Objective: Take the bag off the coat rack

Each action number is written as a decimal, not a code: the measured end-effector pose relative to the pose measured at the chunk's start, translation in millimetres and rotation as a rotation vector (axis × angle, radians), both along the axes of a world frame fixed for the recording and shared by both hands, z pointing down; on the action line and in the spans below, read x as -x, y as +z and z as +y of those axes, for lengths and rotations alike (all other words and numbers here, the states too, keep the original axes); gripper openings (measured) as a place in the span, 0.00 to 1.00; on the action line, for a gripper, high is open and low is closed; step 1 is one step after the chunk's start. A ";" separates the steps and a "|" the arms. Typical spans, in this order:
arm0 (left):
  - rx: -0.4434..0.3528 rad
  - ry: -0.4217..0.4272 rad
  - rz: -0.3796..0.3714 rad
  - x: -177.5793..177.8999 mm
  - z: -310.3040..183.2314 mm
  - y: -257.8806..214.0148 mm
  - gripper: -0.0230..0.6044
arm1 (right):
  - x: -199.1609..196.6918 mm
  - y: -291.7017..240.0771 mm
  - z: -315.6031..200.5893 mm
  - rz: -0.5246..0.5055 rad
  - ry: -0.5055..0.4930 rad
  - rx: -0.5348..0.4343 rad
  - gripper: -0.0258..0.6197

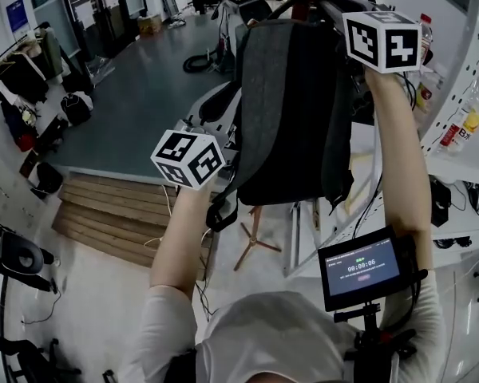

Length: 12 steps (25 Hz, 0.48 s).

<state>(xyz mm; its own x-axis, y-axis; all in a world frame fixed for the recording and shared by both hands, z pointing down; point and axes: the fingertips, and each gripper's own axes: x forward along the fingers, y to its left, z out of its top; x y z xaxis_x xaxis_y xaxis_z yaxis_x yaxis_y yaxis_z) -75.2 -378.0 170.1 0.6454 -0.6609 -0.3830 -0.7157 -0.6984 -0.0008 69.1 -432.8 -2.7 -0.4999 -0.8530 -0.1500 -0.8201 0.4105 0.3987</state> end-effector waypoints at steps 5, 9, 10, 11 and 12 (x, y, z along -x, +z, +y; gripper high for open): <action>-0.053 -0.016 0.046 -1.2 16.5 -18.3 0.15 | -4.1 -22.3 23.5 -0.061 -0.021 -0.051 0.11; -0.085 -0.034 0.051 3.8 33.2 -36.3 0.15 | 1.3 -43.2 58.2 -0.065 -0.039 -0.121 0.11; -0.089 -0.041 0.048 5.3 37.1 -39.2 0.15 | 3.0 -46.5 66.7 -0.069 -0.043 -0.137 0.11; -0.093 -0.051 0.044 6.5 40.8 -41.1 0.15 | 4.6 -48.6 74.6 -0.073 -0.047 -0.152 0.11; -0.097 -0.062 0.038 7.5 44.4 -41.5 0.15 | 5.8 -49.3 81.6 -0.076 -0.053 -0.164 0.11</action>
